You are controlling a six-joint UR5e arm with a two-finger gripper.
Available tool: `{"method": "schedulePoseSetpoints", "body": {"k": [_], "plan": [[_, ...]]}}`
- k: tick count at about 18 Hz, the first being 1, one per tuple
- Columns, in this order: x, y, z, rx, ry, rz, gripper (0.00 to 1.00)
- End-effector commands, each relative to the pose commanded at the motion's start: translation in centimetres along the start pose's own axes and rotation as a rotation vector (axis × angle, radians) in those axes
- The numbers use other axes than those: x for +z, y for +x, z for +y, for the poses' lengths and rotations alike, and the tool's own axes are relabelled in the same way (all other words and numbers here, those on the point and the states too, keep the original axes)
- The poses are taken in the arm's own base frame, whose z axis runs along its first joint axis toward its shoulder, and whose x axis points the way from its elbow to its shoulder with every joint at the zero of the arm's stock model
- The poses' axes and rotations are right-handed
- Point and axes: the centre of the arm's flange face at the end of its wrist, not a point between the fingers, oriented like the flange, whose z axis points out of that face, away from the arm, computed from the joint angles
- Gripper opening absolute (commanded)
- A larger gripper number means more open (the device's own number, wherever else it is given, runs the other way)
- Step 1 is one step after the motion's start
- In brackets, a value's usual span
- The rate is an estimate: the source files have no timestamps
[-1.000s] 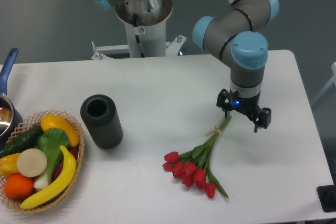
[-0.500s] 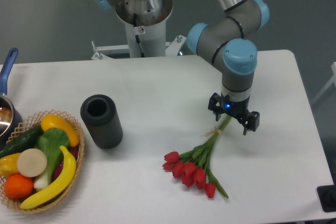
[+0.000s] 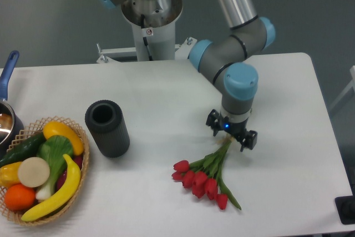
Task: Pick up the flowers from the table
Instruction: 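Close the gripper around the tulip stems, then lift the held tulip bundle up off the table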
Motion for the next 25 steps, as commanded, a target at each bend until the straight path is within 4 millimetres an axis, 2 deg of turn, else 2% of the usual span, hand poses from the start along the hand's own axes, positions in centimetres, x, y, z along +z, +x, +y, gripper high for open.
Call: {"method": "schedulePoseSetpoints", "body": {"k": [2,3,6,7,10,16,19,22,25], "plan": [[0.1,0.1,0.0,-0.003,-0.002,0.001,0.71],[0.2,0.1,0.0,-0.015,-0.003,0.004,0.51],[0.3,0.0,-0.7,-0.040,0.001,0.001,0.05],[0.3,-0.1,-0.9,-0.044,0.002,-0.001,0.00],[0.0,-0.6,-1.3,-0.066,0.007,-0.012,0.00],[-2.5,-1.5,-1.4,-0.072,0.030,-0.053,0.00],[-6.0,-2.6,-1.3,-0.075,0.049,-0.114,0.00],[-9.2,-4.8,0.9,-0.114,0.074,-0.163,0.00],[-10.9,-5.8,0.7,-0.115,0.082,-0.180,0.00]]}}
